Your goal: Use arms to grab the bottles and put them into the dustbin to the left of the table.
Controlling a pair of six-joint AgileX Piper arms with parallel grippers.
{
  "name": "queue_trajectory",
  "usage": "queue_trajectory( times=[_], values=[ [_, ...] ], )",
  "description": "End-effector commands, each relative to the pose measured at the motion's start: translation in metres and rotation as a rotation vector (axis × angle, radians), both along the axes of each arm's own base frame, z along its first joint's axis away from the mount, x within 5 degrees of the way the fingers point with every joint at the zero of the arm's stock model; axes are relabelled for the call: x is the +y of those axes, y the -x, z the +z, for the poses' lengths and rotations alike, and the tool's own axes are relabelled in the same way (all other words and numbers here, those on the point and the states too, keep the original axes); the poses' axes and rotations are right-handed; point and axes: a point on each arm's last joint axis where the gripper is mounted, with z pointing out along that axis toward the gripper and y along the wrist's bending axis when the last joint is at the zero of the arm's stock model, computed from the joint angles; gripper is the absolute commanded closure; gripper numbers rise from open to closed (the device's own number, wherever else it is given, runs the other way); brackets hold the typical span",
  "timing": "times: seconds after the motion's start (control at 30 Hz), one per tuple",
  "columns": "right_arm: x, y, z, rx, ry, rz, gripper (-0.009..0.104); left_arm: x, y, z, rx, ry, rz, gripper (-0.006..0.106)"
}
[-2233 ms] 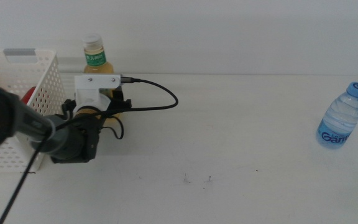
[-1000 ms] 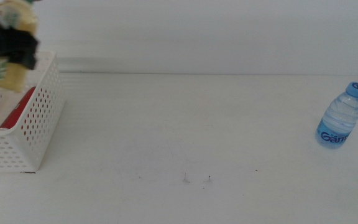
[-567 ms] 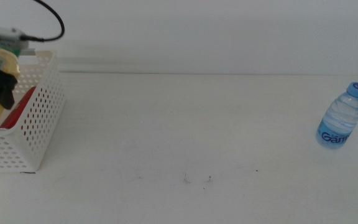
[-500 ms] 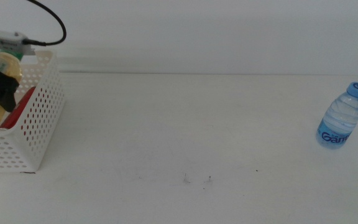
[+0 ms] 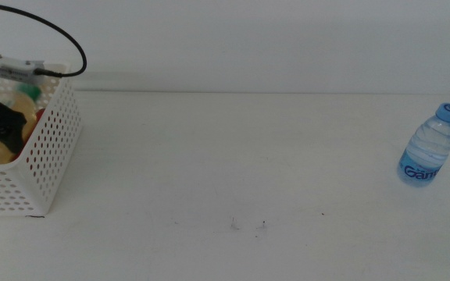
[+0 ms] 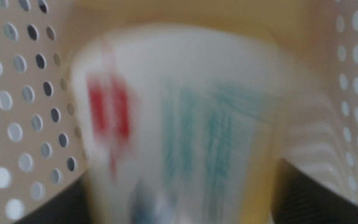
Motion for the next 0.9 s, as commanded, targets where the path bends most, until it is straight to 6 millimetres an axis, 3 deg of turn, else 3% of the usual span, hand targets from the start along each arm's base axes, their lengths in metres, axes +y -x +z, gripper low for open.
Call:
queue_trajectory(
  times=[0.0, 0.1, 0.23, 0.33, 0.47, 0.53, 0.63, 0.87],
  values=[
    [0.0, 0.0, 0.0, -0.011, 0.01, -0.004, 0.004, 0.001, -0.002, 0.013, -0.055, -0.022, -0.006, 0.01],
    [0.0, 0.0, 0.0, -0.011, 0.01, -0.004, 0.004, 0.0, -0.002, 0.02, -0.066, -0.011, 0.004, 0.007],
    [0.0, 0.0, 0.0, -0.011, 0.01, -0.004, 0.004, -0.007, 0.005, 0.047, -0.123, 0.004, 0.015, 0.007],
    [0.0, 0.0, 0.0, -0.011, 0.01, -0.004, 0.004, -0.021, 0.015, 0.077, -0.197, 0.005, 0.021, 0.007],
    [0.0, 0.0, 0.0, -0.011, 0.01, -0.004, 0.004, -0.053, 0.035, 0.13, -0.368, 0.089, -0.021, 0.007],
    [0.0, 0.0, 0.0, -0.011, 0.01, -0.004, 0.004, -0.075, 0.052, 0.153, -0.46, 0.164, -0.099, 0.007],
    [0.0, 0.0, 0.0, -0.011, 0.01, -0.004, 0.004, -0.104, 0.093, 0.181, -0.605, 0.298, -0.219, 0.007],
    [0.0, 0.0, 0.0, -0.011, 0.01, -0.004, 0.004, -0.143, 0.193, 0.197, -0.747, 0.461, -0.393, 0.007]
  ],
)
